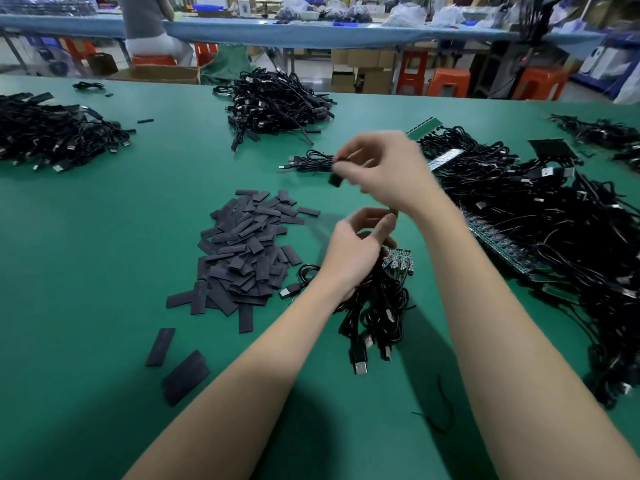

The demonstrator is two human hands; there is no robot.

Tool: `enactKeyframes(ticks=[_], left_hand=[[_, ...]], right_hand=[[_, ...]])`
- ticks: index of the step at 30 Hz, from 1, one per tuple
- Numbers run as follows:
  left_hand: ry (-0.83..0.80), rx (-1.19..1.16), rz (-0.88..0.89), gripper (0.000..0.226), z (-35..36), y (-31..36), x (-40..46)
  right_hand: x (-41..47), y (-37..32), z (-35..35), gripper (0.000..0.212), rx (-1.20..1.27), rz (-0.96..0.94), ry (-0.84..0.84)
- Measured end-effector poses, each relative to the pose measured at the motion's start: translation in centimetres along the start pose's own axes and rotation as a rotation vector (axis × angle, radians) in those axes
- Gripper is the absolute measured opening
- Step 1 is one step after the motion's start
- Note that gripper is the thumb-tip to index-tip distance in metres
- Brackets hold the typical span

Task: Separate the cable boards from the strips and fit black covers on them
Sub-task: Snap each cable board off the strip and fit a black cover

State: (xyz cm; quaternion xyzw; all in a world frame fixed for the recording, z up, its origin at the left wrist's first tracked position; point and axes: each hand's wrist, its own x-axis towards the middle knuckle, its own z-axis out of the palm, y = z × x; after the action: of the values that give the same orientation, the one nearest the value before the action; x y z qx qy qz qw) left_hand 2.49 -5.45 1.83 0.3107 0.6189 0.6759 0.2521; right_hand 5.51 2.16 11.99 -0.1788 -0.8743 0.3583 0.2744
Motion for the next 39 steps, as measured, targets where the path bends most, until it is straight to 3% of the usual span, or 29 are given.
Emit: enactKeyframes(ticks=[3, 5, 10, 13, 15, 19, 26, 39], left_hand=[[0.007, -0.088, 0.027, 0.004, -0.1, -0.2, 0.2], [0.008, -0.105, 0.029, 0.005, -0.1, 0.0, 0.1], [-0.019, -0.095, 0.048, 0.006, -0.1, 0.1, -0.1], [-0.027, -0.104, 0.064, 0.008, -0.3, 0.2, -0.3], [-0.032, -0.108, 0.066, 0.008, -0.3, 0.2, -0.3], [-0.043, -0.121, 0.062, 0.010, -0.4, 0.3, -0.3], [-0.081, -0.147, 0.060, 0.013, -0.5, 0.4, -0.5], [-0.107, -0.174, 0.051, 0.013, -0.6, 0.2, -0.5]], right_hand=[[-1.2, 3.0, -2.6, 0.008, 0.200, 0.123, 0.249], [-2.2, 5.1, -3.1, 0.010, 0.315, 0.228, 0.311], [-4.0, 8.2, -2.2, 0.009, 0.673, 0.427, 0.146], [-4.6, 8.7, -2.0, 0.017, 1.001, 0.451, 0.038], [-4.8, 8.8, -2.0, 0.020, 1.096, 0.432, 0.003], [-5.2, 8.8, -2.3, 0.029, 1.102, 0.397, -0.036], [-5.3, 8.8, -2.9, 0.025, 1.160, 0.327, 0.121], [-5.3, 8.4, -2.6, 0.016, 1.108, 0.302, 0.134]])
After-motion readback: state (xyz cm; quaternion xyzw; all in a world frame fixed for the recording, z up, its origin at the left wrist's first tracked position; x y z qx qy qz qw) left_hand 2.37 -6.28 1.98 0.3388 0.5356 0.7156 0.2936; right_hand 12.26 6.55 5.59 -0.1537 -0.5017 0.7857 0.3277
